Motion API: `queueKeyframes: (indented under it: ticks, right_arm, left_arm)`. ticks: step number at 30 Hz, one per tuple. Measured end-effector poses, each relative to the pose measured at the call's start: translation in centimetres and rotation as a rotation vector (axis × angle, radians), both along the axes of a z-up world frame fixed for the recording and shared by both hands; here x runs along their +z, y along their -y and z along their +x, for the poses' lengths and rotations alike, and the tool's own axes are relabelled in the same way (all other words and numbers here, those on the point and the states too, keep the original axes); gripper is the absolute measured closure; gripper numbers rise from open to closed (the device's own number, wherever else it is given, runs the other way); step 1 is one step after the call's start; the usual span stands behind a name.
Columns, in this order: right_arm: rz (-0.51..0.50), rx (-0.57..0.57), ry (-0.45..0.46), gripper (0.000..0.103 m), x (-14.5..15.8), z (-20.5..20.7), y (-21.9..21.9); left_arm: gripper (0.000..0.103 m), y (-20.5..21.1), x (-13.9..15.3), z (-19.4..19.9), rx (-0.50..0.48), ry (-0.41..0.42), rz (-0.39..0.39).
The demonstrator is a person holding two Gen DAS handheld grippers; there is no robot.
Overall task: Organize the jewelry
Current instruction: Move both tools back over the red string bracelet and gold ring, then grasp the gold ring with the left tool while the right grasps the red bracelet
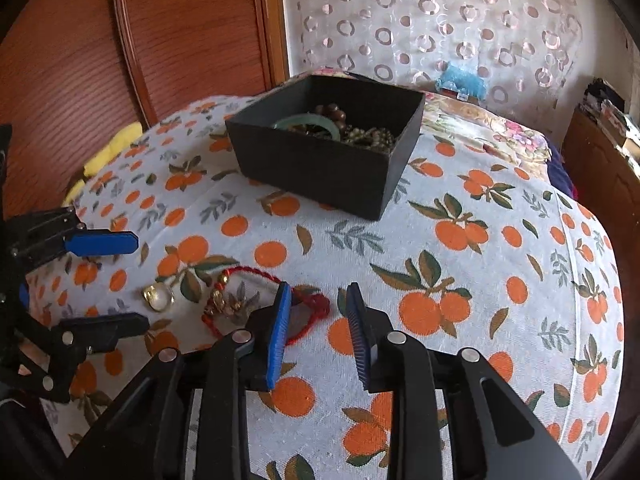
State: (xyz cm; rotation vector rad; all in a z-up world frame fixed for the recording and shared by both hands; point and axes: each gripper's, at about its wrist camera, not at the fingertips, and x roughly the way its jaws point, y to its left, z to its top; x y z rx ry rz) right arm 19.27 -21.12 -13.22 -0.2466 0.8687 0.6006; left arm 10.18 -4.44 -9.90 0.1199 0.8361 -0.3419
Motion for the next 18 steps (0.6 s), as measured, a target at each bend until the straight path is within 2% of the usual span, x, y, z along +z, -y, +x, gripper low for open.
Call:
queueKeyframes:
  ticks: [5,7,8,13,18]
  right_arm:
    - [-0.056,0.007,0.021,0.074,-0.3,-0.5,-0.5]
    - [-0.053,0.023,0.021,0.093,-0.4,-0.7,-0.6]
    - [-0.05,0.031,0.02,0.096,-0.4,-0.8,-0.7]
    - [-0.031,0.03,0.025,0.098,-0.2,-0.9,-0.6]
    - [0.028,0.005,0.069,0.098,1.7,-1.4,0.1]
  left_arm:
    - [0.061,0.6,-0.4,0.1,-0.021,-0.024,0.007]
    - [0.064,0.6,-0.4,0.0,-0.028,-0.029,-0.004]
    - [0.065,0.7,-0.4,0.0,-0.029,-0.03,-0.007]
    - [0.066,1.0,-0.6,0.1,-0.028,-0.03,0.007]
    - [0.07,1.1,-0.7,0.3,-0.021,-0.025,0.02]
